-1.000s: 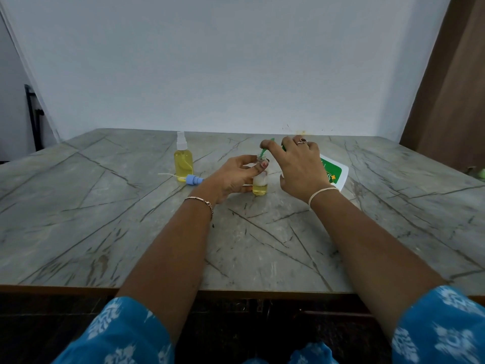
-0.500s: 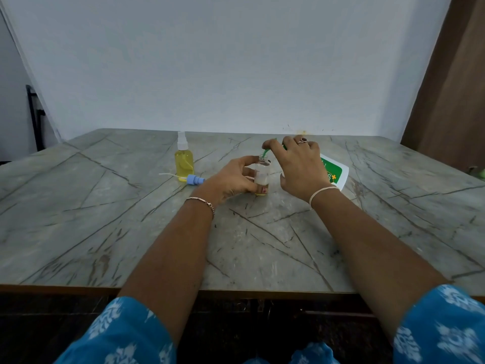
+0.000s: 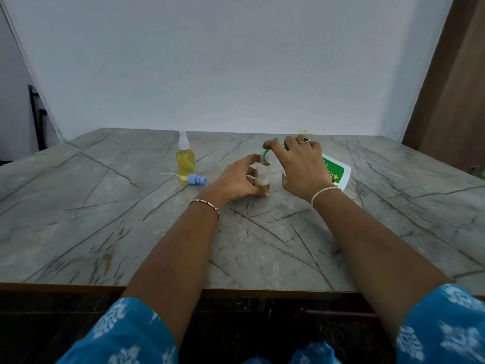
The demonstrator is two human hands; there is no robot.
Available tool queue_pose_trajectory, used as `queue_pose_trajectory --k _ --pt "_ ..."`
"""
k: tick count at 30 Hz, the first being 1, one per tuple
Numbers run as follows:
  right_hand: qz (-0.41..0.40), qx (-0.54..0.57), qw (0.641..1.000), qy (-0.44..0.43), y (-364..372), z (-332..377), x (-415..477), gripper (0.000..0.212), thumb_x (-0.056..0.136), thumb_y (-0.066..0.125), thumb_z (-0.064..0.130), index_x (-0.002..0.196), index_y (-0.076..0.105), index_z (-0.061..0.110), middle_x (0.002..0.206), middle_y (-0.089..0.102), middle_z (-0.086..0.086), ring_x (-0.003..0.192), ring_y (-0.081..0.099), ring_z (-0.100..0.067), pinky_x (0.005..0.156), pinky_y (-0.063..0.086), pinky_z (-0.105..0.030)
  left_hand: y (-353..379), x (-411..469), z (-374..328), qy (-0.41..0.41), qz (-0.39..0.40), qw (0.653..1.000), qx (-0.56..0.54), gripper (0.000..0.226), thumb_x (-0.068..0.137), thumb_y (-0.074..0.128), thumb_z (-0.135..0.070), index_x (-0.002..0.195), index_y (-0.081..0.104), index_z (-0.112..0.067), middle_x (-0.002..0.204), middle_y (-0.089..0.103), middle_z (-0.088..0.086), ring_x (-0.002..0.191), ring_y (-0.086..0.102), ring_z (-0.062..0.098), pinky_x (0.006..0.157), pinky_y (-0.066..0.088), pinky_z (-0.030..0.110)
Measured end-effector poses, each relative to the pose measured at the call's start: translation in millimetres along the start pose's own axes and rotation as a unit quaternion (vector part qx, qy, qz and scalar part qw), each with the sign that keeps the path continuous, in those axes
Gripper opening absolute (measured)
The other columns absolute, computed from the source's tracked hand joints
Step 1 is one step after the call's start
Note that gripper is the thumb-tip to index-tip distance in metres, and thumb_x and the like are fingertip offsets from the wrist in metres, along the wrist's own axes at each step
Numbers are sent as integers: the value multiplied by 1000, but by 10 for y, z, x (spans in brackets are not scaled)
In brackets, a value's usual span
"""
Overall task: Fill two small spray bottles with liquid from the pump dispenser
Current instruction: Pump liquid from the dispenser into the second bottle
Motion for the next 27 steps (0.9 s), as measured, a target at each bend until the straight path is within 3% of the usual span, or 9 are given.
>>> queue_pose_trajectory --k 7,13,16,27 --pt "5 2 1000 3 -14 20 11 73 74 68 15 132 28 31 117 54 -11 111 50 -34 92 41 -49 1 16 0 -1 1 1000 5 71 66 86 -14 123 46 -31 114 63 8 99 65 24 94 50 34" --pt "4 -18 1000 -11 7 -1 -5 86 75 66 15 143 18 36 113 53 -12 106 50 -34 87 42 -48 2 26 4 -1 -8 1000 17 63 69 84 -20 117 46 -31 111 63 8 99 64 26 95 50 38" --pt "6 -28 999 -17 14 -3 -8 94 75 65 17 147 8 39 111 52 -13 105 50 -34 85 41 -47 11 35 16 1 -12 1000 24 66 69 84 -21 124 48 -26 110 63 9 97 64 25 95 50 39" --pt "10 -13 1000 6 -7 21 14 75 72 69 15 132 26 32 117 53 -12 110 50 -35 90 42 -49 15 34 11 4 -14 1000 23 68 68 85 -20 126 52 -26 109 64 9 95 66 25 90 52 33"
Point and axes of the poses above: each hand's wrist, its own x-axis towards the middle knuckle, its own y-axis out of the palm, z = x × y, the point moved 2 cm from there along x, towards the middle knuckle
